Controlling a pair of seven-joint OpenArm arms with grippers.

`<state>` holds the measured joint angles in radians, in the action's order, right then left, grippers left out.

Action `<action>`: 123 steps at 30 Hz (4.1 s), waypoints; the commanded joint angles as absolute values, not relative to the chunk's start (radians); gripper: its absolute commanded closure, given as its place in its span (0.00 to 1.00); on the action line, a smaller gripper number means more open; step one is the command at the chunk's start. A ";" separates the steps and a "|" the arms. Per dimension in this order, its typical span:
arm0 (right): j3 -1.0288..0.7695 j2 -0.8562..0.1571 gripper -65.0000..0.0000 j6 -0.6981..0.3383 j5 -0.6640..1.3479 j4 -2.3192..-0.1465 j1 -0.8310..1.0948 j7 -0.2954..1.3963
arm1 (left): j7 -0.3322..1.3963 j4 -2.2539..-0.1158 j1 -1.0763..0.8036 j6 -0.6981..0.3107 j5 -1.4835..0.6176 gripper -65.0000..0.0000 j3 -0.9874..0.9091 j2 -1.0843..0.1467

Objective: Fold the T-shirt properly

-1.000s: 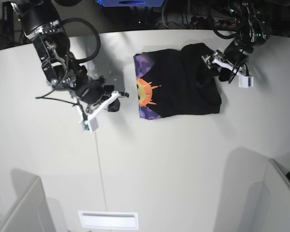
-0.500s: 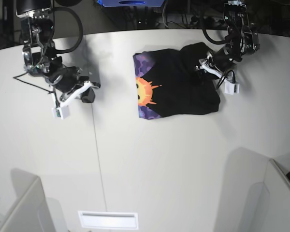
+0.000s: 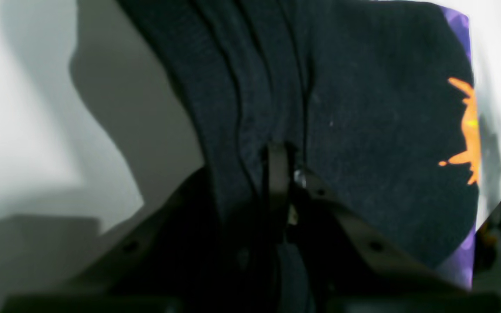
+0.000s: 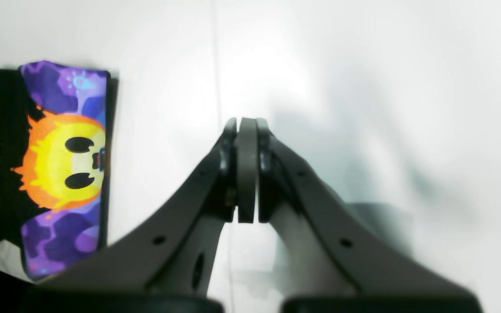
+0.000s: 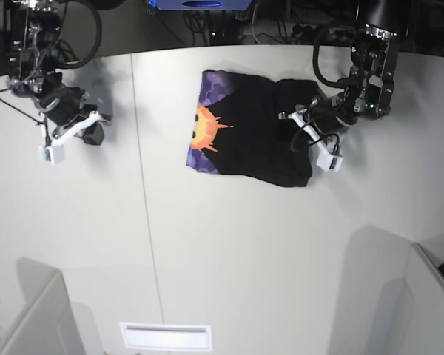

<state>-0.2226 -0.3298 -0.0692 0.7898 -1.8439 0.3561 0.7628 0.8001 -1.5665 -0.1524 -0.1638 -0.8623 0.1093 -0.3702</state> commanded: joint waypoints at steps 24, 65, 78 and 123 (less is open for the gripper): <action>-0.492 -0.199 1.00 -0.087 0.802 -1.794 0.466 0.754 | 0.817 -1.580 0.461 -0.203 -0.581 1.00 1.043 -0.567; -0.591 -0.114 1.00 -0.087 0.802 -1.797 0.530 0.748 | 0.888 -1.600 0.423 -0.555 -0.173 1.00 0.967 -0.340; -0.590 -0.114 1.00 -0.088 0.802 -1.797 0.532 0.751 | 0.888 -1.620 0.521 -0.553 -0.174 0.15 0.914 -0.338; -0.515 -0.088 1.00 -0.698 -0.002 -1.948 1.001 0.644 | -0.033 -1.946 -0.868 -0.553 0.125 1.00 0.005 -0.507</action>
